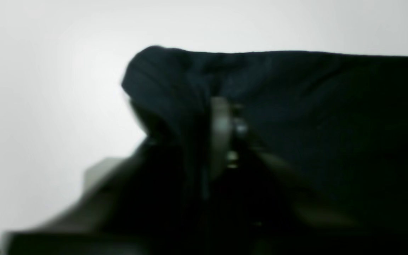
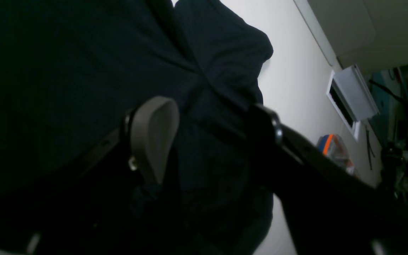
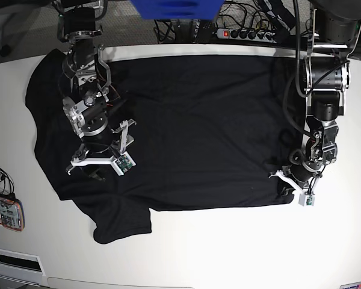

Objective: Fold the T-shirt properly
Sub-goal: 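Lower the left gripper onto the shirt's side edge and grasp, then lower the right gripper onto the shirt's opposite side edge near the sleeve and grasp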

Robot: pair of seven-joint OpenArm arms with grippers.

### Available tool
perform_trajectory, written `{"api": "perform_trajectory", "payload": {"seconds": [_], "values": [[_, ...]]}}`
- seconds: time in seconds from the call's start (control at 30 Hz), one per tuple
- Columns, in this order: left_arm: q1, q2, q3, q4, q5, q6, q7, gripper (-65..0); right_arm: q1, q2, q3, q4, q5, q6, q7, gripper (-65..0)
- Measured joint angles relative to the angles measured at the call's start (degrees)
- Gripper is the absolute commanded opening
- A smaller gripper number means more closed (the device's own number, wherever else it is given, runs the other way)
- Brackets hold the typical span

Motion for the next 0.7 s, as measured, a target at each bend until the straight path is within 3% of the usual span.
{"api": "perform_trajectory", "payload": {"seconds": [0.27, 0.43, 0.5, 0.7], "values": [[0.07, 0.02, -0.28, 0.0, -0.15, 0.0, 0.07, -65.0, 1.51, -0.02, 0.07, -1.01, 0.37, 0.37, -0.46, -31.7], [0.17, 0.0, -0.11, 0.13, -0.22, -0.02, 0.0, -65.0, 14.73, -0.02, 0.26, -4.26, 0.28, -0.07, -0.04, -31.7], [0.15, 0.02, -0.11, 0.15, -0.17, 0.0, 0.02, -65.0, 19.37, 0.0, 0.39, -7.13, 0.39, -0.92, 1.11, -31.7], [0.28, 0.0, -0.11, 0.15, -0.15, 0.04, 0.02, -65.0, 20.63, -0.31, 6.75, -23.52, 2.84, 0.79, -1.27, -31.7]]}}
